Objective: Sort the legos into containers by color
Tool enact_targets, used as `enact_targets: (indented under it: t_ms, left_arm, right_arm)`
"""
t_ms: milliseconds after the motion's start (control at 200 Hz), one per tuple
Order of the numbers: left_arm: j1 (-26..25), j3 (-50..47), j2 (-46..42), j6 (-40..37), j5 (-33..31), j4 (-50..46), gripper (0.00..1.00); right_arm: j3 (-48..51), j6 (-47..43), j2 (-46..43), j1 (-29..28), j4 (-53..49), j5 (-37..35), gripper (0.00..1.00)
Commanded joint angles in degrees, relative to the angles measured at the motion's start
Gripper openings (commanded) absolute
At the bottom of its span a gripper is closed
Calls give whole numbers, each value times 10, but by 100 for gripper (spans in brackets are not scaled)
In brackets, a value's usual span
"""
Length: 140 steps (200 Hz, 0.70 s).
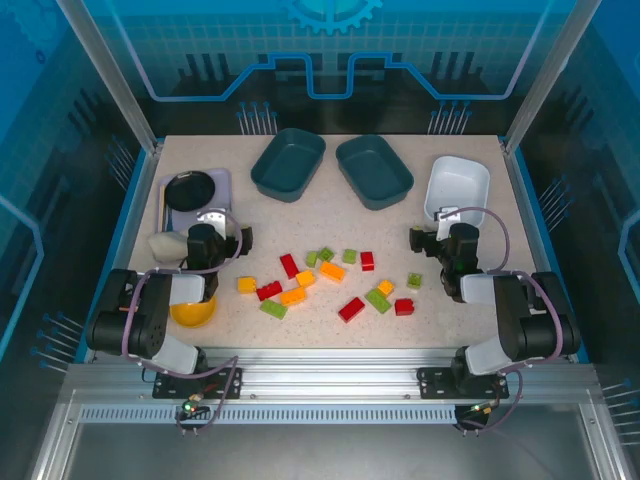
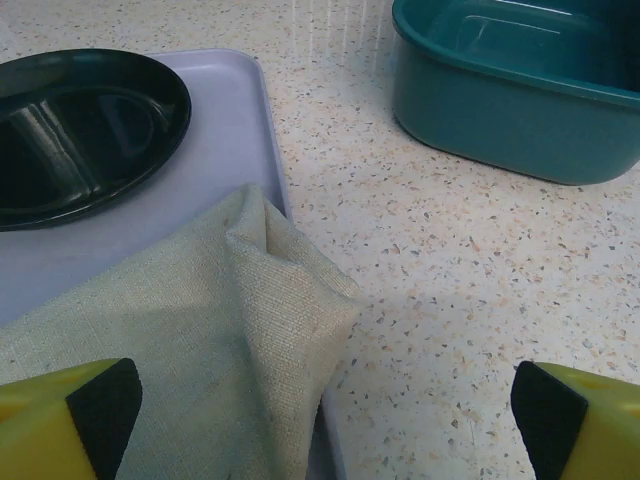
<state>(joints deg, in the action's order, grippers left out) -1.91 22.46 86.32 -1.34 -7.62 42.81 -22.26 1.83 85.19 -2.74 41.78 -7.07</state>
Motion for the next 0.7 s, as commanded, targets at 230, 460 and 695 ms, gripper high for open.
enact_targets:
  t_ms: [230, 460, 695]
  left_arm:
    - [8, 13, 5, 13, 24, 22, 99]
    - [9, 13, 5, 13, 24, 22, 99]
    - [8, 13, 3, 12, 26, 23, 99]
  right_arm:
    - [-17, -9, 9, -10, 28, -8, 100]
    - [-17, -9, 8, -10, 28, -7, 100]
    - [-16, -8, 8, -10, 29, -6, 100]
